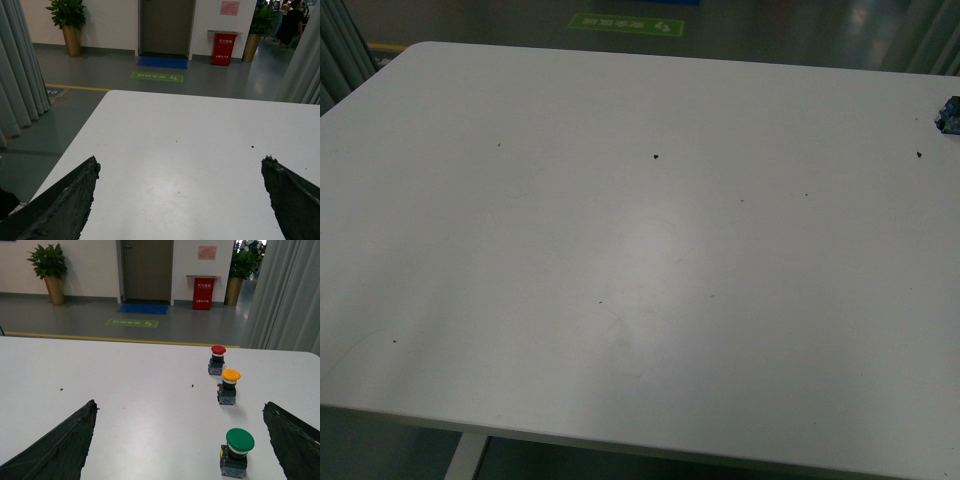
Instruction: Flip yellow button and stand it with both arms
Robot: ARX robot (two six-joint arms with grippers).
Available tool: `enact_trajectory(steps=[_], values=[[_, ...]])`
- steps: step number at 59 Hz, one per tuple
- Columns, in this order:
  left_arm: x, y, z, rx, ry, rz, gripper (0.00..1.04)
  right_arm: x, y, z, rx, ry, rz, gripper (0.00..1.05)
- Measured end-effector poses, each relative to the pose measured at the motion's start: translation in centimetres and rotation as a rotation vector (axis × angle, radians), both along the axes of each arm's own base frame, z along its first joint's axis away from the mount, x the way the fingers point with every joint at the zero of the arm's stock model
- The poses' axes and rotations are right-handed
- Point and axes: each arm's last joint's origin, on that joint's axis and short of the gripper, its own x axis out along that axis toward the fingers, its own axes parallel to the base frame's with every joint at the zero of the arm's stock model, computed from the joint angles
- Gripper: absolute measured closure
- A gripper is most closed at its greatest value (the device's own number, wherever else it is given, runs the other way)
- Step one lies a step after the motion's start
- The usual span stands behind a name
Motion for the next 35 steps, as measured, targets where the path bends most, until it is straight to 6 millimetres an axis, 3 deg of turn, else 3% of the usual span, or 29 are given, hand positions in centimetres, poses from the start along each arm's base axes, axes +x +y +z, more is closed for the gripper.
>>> enact_trajectory(steps=[35], values=[[0.0, 0.0, 0.0, 0.0, 0.0, 0.0, 0.07, 0.0, 0.0, 0.0, 0.0, 0.0, 0.0, 0.07]])
